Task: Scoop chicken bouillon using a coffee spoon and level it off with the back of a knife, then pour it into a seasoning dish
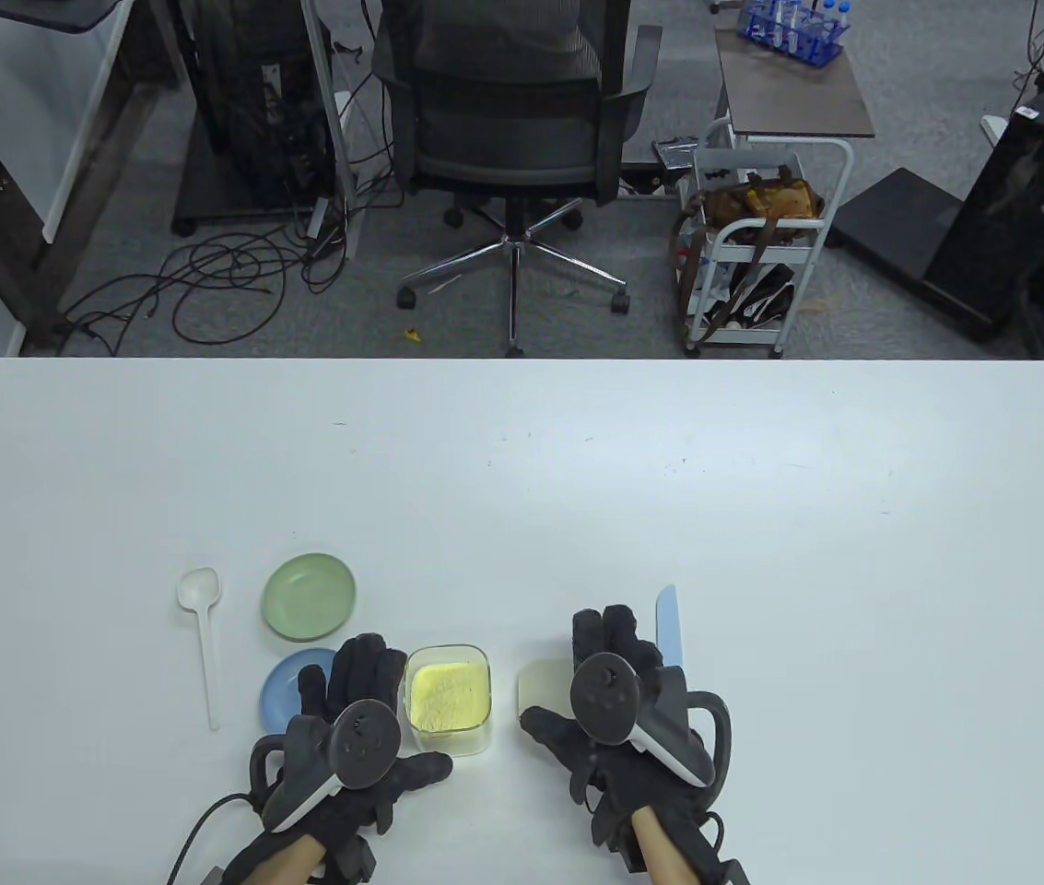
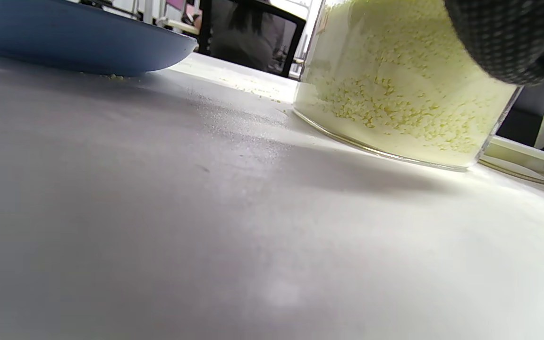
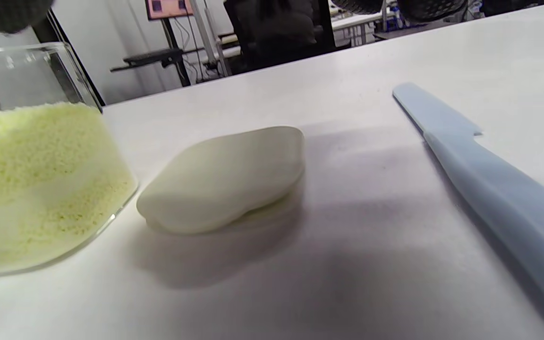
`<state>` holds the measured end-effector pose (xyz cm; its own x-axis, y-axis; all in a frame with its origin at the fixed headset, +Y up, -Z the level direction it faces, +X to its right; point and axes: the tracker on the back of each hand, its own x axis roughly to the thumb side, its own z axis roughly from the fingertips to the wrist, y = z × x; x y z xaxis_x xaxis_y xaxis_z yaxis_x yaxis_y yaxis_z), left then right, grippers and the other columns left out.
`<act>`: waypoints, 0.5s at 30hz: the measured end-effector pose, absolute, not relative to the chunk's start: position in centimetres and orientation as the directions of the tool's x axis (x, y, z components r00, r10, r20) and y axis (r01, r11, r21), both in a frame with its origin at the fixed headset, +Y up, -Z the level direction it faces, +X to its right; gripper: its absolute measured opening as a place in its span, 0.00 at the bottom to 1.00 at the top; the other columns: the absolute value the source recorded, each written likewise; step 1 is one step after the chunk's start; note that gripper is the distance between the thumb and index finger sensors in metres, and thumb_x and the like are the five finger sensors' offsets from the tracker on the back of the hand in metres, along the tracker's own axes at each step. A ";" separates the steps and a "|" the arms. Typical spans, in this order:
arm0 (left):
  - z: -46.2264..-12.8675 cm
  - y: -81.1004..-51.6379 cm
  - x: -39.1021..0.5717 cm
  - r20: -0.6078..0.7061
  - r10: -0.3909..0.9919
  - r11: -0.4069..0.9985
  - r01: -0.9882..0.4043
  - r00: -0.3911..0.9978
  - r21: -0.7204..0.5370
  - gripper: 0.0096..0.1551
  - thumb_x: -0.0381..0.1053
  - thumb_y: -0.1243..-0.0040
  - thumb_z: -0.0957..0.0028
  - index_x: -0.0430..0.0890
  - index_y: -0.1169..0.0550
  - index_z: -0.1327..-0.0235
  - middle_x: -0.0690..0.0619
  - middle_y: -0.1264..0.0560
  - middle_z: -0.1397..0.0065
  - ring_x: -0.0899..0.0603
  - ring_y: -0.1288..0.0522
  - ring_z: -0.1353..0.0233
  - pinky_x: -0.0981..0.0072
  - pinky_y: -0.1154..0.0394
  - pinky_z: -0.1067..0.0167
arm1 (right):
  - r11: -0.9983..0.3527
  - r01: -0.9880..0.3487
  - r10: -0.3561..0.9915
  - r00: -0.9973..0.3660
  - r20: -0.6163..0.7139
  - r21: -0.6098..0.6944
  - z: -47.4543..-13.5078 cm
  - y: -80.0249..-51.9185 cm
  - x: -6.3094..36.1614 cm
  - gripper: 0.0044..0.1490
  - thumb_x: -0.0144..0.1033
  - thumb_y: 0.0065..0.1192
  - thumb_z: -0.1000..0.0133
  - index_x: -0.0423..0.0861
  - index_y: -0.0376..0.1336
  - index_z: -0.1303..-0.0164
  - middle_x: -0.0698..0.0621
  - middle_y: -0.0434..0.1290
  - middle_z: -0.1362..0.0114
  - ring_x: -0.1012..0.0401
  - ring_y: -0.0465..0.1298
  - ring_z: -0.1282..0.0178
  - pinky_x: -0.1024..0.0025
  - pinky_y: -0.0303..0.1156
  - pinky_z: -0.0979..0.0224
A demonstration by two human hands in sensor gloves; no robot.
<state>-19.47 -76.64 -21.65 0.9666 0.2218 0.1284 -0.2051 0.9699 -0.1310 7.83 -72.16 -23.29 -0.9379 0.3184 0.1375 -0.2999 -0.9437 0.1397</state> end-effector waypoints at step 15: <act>-21.7 -74.4 -22.5 0.081 0.319 0.943 -0.308 0.944 -0.127 0.73 0.77 0.36 0.74 0.49 0.55 0.22 0.46 0.63 0.14 0.37 0.59 0.12 0.31 0.64 0.23 | -0.911 -0.374 0.408 -0.878 0.250 0.173 -21.8 -75.3 7.6 0.65 0.70 0.56 0.51 0.50 0.22 0.31 0.42 0.20 0.20 0.30 0.36 0.19 0.25 0.43 0.24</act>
<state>-22.50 -74.40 -21.67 0.9443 0.3190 0.0813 -0.3076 0.9430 -0.1272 7.58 -75.32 -21.81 -0.8781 0.4081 0.2499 -0.3742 -0.9111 0.1730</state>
